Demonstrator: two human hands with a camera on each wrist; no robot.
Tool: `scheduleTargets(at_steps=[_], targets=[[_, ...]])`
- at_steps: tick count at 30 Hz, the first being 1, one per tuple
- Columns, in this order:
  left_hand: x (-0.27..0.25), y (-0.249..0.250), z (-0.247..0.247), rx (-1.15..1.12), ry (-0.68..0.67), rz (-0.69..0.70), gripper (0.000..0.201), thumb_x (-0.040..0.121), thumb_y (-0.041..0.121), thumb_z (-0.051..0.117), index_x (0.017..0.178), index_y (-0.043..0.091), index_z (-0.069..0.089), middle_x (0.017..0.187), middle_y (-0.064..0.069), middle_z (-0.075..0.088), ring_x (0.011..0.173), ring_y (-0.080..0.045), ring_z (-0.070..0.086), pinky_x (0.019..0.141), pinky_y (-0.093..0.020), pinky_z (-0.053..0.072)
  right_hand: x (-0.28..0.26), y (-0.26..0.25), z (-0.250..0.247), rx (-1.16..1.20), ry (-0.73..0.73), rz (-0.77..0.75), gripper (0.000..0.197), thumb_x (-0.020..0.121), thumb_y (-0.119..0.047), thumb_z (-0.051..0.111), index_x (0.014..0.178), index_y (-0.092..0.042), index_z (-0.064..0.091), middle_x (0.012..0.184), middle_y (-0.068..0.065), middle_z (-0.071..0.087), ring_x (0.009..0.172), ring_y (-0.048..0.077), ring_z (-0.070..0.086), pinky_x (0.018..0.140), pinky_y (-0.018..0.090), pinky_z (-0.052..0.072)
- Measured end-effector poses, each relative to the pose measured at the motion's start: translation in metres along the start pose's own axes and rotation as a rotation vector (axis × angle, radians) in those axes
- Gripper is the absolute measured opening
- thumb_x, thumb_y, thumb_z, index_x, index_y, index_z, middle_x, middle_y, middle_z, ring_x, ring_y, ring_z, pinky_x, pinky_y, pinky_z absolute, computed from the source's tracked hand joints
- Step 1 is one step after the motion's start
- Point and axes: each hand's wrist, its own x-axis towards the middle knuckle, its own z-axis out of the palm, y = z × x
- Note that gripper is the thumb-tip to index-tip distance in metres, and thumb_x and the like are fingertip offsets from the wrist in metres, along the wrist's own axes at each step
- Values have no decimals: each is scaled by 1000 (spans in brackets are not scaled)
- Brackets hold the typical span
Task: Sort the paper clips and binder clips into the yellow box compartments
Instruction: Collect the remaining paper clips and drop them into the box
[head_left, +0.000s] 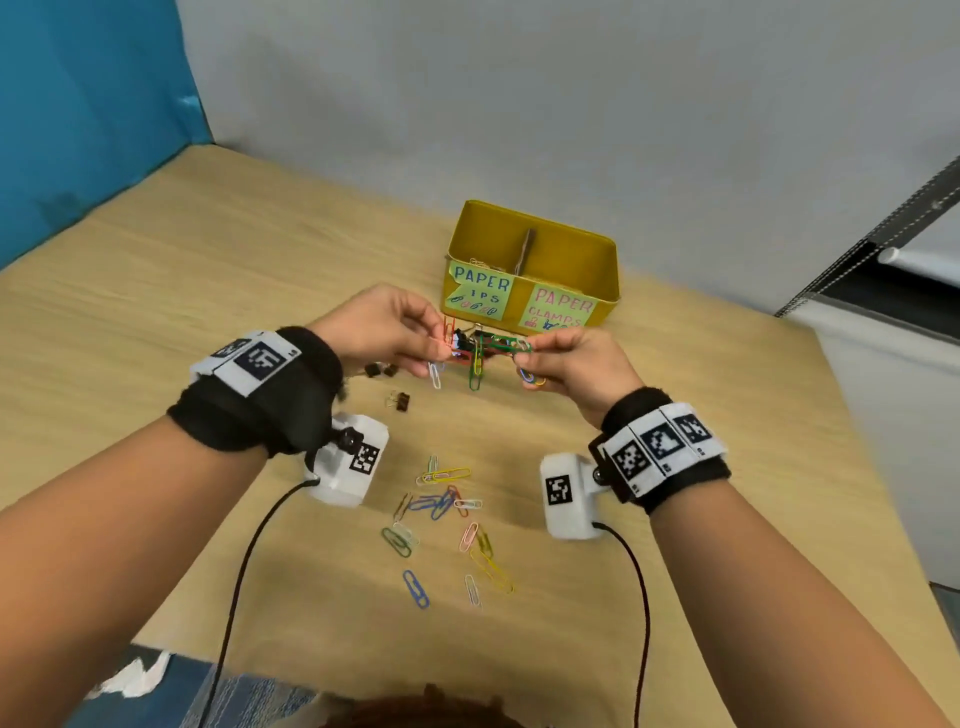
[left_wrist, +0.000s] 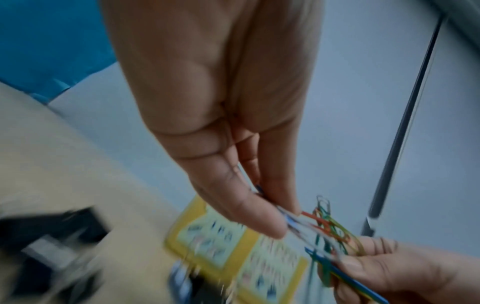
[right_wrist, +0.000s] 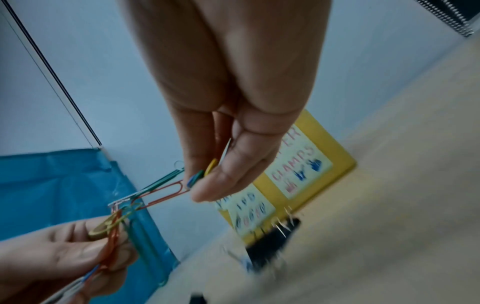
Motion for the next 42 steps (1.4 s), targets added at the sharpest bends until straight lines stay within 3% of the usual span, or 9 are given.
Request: scheduleTargets(at_steps=[6, 10, 17, 20, 24, 28, 33, 37, 42], targets=[[61, 52, -17, -53, 232, 160, 19, 75, -6, 68, 68, 10, 61, 58, 1, 66, 52, -9, 63, 55, -19, 57, 66, -71, -2, 2, 136, -152, 23, 79, 11, 64, 68, -9, 59, 68, 6, 59, 48, 6, 61, 50, 20, 57], [108, 59, -10, 111, 494, 166, 24, 73, 1, 74, 60, 16, 60, 61, -3, 61, 53, -13, 59, 65, -31, 59, 120, -85, 8, -244, 335, -147, 24, 76, -1, 71, 63, -19, 62, 74, 6, 66, 72, 25, 65, 79, 45, 58], [131, 54, -1, 622, 508, 121, 27, 81, 27, 68, 103, 11, 71, 109, -9, 71, 100, -23, 63, 96, -34, 48, 129, -82, 22, -729, 225, -52, 35, 93, -2, 44, 121, -13, 63, 128, 8, 63, 117, 23, 59, 101, 31, 47], [105, 50, 4, 677, 542, 185, 28, 89, 32, 56, 101, 10, 70, 98, -5, 66, 87, -19, 55, 83, -31, 44, 100, -75, 16, -714, 258, -157, 35, 95, -3, 43, 126, -9, 59, 134, 6, 58, 126, 19, 52, 106, 28, 38], [48, 19, 24, 667, 214, 161, 22, 88, 28, 57, 97, 13, 70, 89, -2, 63, 82, -16, 56, 75, -27, 42, 48, -42, 20, -820, 134, -239, 30, 92, -4, 47, 112, -10, 68, 119, 5, 67, 113, 20, 59, 102, 30, 44], [10, -18, 48, 916, -251, -41, 26, 84, 7, 54, 103, 15, 70, 105, -4, 71, 88, -15, 60, 74, -18, 39, 7, 1, 34, -1097, -353, 7, 31, 90, -5, 45, 109, -8, 69, 85, 0, 63, 87, 18, 54, 78, 21, 39], [-27, -51, 57, 931, -233, -44, 44, 81, -5, 44, 115, 17, 63, 115, -6, 64, 109, -21, 59, 96, -30, 46, -26, 49, 52, -1167, -429, -20, 33, 89, -7, 44, 115, -10, 64, 123, 12, 63, 113, 29, 57, 97, 33, 46], [-54, -61, 61, 911, -305, -24, 42, 80, -4, 45, 115, 12, 61, 114, -5, 61, 96, -14, 55, 81, -18, 40, -51, 59, 51, -1108, -480, -66, 34, 89, 0, 44, 111, -10, 66, 120, 8, 62, 113, 22, 56, 93, 22, 39], [-79, -72, 55, 933, -295, -79, 74, 66, 30, 77, 131, 23, 43, 122, 1, 42, 116, -15, 41, 99, -27, 40, -85, 64, 36, -1142, -366, -4, 47, 82, -28, 64, 126, -16, 53, 123, 9, 51, 113, 25, 53, 93, 26, 41]])
